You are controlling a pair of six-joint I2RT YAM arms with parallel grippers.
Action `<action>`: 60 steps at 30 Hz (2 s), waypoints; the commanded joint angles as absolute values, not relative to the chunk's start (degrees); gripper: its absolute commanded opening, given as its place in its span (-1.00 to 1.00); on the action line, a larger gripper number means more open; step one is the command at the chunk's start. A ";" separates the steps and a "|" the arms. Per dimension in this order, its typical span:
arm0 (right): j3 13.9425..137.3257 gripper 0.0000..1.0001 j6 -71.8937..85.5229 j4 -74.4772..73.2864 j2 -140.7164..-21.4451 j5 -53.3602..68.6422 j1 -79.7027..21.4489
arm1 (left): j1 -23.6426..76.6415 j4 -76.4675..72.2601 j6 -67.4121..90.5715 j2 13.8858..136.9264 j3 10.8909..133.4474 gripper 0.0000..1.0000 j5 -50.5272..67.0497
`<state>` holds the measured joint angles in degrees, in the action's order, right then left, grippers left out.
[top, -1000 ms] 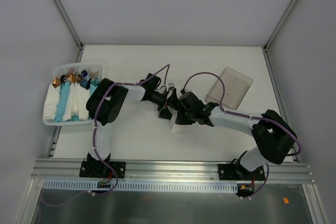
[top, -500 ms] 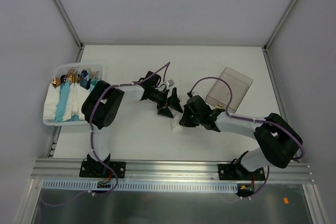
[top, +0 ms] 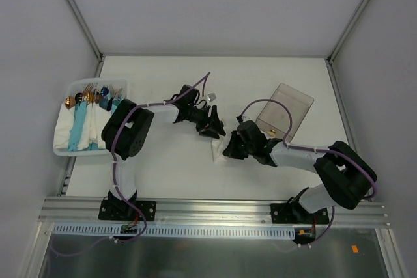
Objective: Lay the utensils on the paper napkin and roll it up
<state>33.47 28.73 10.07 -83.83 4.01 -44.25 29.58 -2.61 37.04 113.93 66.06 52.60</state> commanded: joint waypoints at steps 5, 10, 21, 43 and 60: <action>31.82 -1.00 27.86 6.86 -84.73 2.90 -43.33 | 30.76 -14.76 43.15 115.05 65.48 -0.11 57.48; 31.38 -1.00 28.04 7.64 -85.08 3.43 -43.07 | 31.46 -16.08 43.94 117.94 65.74 -0.13 56.69; 30.67 -0.80 28.39 7.65 -84.38 4.39 -42.19 | 31.47 -21.18 47.64 125.06 63.54 -0.08 54.23; 35.15 0.29 32.17 6.94 -78.48 3.25 -43.50 | 31.20 -16.88 46.06 125.42 65.65 0.41 52.21; 42.90 -0.34 31.72 -6.15 -85.78 -9.23 -46.50 | 31.03 -16.00 45.09 124.54 66.45 0.43 52.47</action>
<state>43.38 30.83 -2.70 -85.21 -4.56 -47.00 31.09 -19.84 49.91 123.33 66.83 58.02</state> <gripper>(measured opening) 0.359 0.709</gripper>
